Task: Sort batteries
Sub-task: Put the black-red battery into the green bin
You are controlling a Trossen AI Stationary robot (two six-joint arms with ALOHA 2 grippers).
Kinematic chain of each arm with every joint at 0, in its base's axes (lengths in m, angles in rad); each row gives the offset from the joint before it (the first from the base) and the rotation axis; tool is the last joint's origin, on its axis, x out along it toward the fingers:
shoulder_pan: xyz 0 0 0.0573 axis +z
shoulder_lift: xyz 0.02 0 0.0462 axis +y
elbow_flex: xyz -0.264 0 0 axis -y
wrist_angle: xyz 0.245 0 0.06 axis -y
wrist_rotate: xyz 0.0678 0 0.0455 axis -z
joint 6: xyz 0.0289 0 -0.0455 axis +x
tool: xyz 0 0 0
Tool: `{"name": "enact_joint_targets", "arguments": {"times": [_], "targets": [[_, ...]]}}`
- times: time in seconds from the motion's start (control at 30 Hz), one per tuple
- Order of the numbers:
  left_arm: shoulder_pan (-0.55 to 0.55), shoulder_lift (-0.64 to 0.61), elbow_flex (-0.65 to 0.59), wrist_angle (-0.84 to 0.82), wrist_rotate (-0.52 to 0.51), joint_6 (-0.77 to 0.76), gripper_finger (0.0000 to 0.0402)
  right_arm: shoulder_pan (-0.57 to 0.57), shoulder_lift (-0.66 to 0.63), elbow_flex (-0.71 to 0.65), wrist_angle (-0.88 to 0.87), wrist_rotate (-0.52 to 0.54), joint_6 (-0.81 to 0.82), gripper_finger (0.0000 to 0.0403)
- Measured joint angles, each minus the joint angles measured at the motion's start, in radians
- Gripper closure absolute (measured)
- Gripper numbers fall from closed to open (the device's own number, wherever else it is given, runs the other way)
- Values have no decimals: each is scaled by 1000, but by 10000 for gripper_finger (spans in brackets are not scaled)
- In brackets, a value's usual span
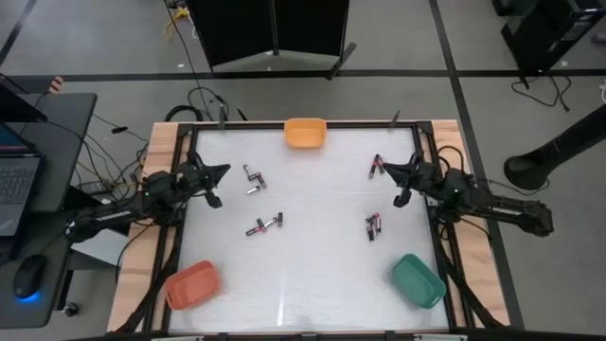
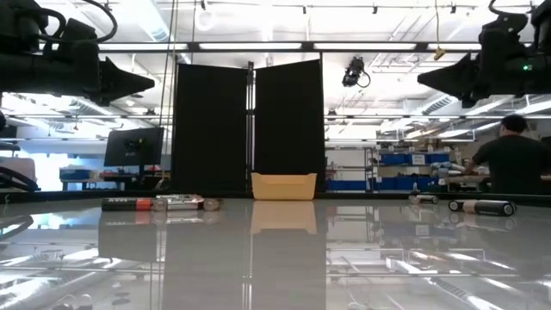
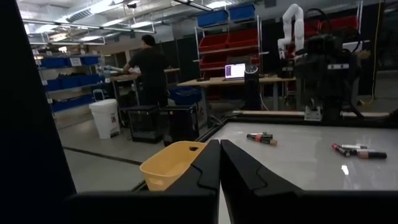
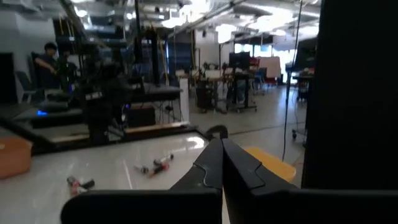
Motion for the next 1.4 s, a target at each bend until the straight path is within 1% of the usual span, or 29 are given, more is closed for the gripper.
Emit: {"name": "enact_joint_targets", "arguments": {"times": [0.13, 0.3, 0.53, 0.7, 0.87, 0.97, 1.07, 1.13, 1.27, 1.4], "targets": [[0, 0, 0, -1, 2, -28, 385, 0, 91, 25, 2, 0, 35, 396], [0, 2, 0, -3, 8, -34, 385, 1, 230, 92, 1, 0, 63, 396], [0, 2, 0, -1, 22, -21, 385, 2, 470, 266, -40, 1, 35, 395], [0, 2, 0, 83, 22, 1, 385, 3, 636, 388, -69, -133, -54, 395], [0, 2, 0, 77, 22, 32, 385, 2, 759, 484, -78, -141, -77, 394], [0, 3, 0, 44, 22, 32, 385, 2, 827, 556, -165, -142, -54, 394], [0, 6, 0, 19, 22, 18, 385, 3, 900, 645, -311, -139, -3, 389], [0, 7, 0, 4, 22, -2, 385, 11, 950, 705, -399, -117, 17, 382], [0, 7, 0, -41, 34, -22, 385, 25, 1039, 843, -584, -98, 45, 368], [0, 7, 0, -61, 34, -23, 385, 33, 1114, 953, -742, -96, 62, 364]]}}
